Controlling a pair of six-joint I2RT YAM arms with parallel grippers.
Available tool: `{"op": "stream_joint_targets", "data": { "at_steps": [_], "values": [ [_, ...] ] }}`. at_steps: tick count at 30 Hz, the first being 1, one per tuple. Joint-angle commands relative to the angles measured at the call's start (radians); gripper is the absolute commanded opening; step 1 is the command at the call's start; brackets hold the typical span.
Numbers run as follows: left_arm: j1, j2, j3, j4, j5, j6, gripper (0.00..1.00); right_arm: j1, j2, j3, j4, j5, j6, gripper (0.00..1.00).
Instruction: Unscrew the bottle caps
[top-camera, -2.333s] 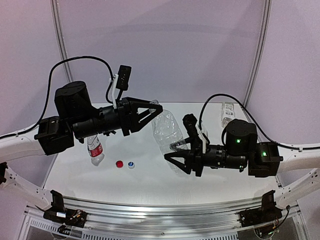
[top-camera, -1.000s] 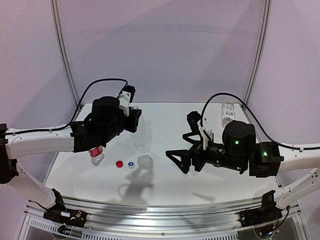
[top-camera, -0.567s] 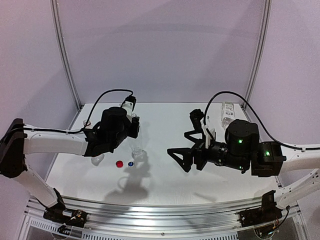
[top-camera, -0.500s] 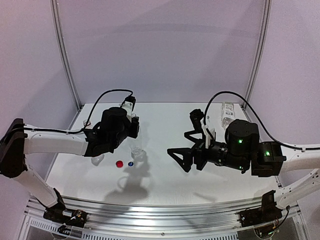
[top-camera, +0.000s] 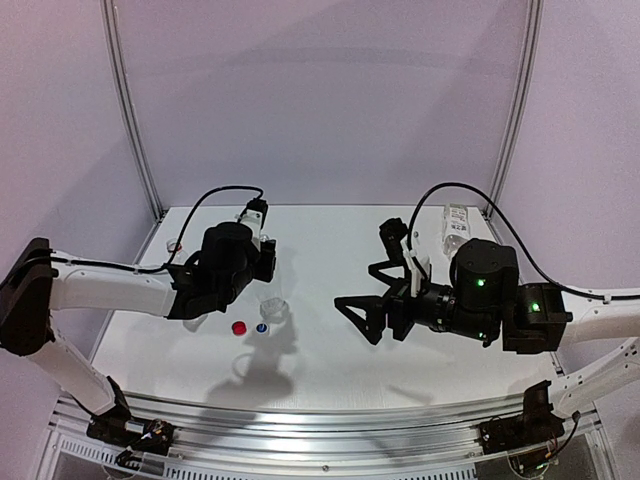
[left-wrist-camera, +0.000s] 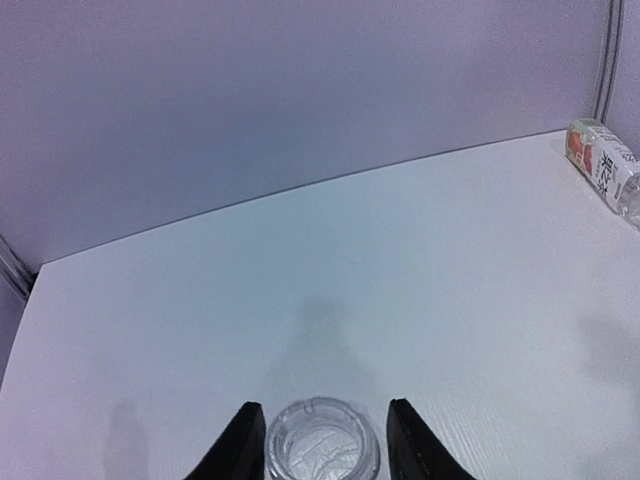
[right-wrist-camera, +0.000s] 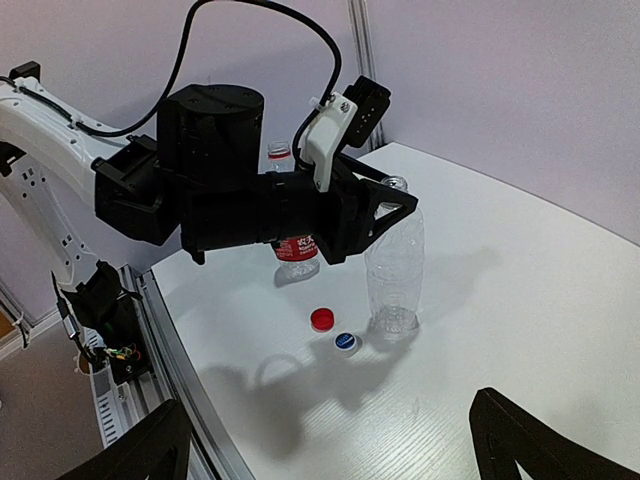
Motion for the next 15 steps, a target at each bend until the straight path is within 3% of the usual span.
{"op": "stream_joint_targets", "data": {
  "at_steps": [1, 10, 15],
  "values": [
    [0.002, -0.005, -0.021, 0.029, 0.001, -0.003, 0.46, 0.000, -0.011, -0.009, 0.006, -0.005, 0.008, 0.99],
    [-0.003, -0.041, -0.024, -0.002, 0.010, 0.002, 0.67, 0.001, -0.010, -0.008, 0.006, -0.004, 0.008, 0.99],
    [-0.013, -0.098, -0.029, -0.046, 0.035, -0.009, 0.91, 0.000, -0.004, -0.007, 0.006, -0.002, 0.009, 0.99]
  ]
}}
